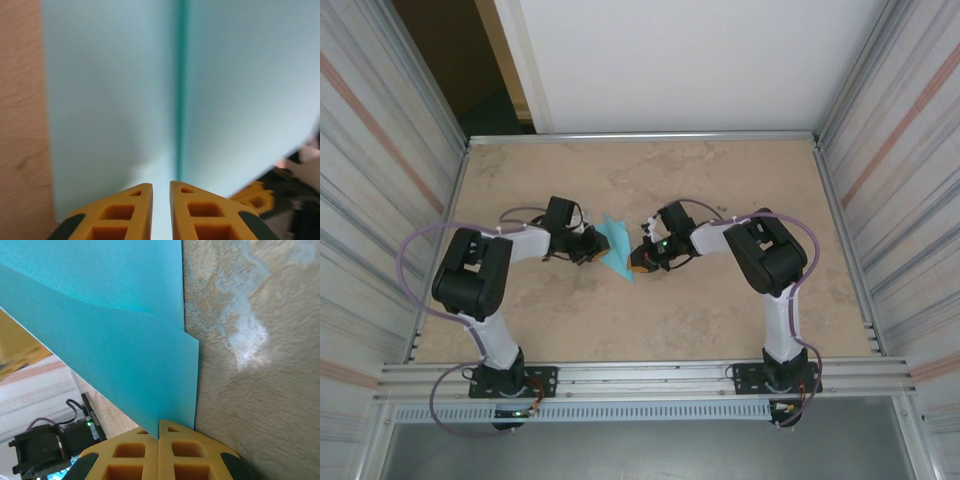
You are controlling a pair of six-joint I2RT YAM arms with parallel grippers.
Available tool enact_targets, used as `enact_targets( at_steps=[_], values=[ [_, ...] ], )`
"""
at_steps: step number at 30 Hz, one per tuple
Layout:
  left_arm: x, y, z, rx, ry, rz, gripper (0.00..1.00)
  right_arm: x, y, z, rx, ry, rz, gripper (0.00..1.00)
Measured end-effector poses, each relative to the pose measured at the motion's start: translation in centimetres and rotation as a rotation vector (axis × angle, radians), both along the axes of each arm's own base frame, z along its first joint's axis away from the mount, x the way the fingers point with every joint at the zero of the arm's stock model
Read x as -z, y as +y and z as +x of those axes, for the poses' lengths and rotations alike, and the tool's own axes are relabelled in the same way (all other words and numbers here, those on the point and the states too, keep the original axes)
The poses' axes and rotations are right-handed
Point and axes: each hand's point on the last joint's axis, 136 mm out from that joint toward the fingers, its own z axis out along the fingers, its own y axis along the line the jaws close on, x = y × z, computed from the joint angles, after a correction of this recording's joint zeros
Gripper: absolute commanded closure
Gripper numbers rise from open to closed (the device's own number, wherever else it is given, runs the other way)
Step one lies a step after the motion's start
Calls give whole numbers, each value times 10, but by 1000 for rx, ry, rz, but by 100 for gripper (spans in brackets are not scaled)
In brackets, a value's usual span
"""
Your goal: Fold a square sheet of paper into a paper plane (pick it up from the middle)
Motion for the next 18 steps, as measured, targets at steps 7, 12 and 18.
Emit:
enact_targets(
  at_steps=[7,12,18],
  values=[
    [-35,-19,12,60,-132,-108,84,0,0,0,-6,22,3,98],
    [-36,-36,8,118,-142,-156,86,0,0,-1,-8,28,4,98],
    [-25,-44,8,138,-116,-159,89,0,0,-1,-10,32,5,98]
  ],
)
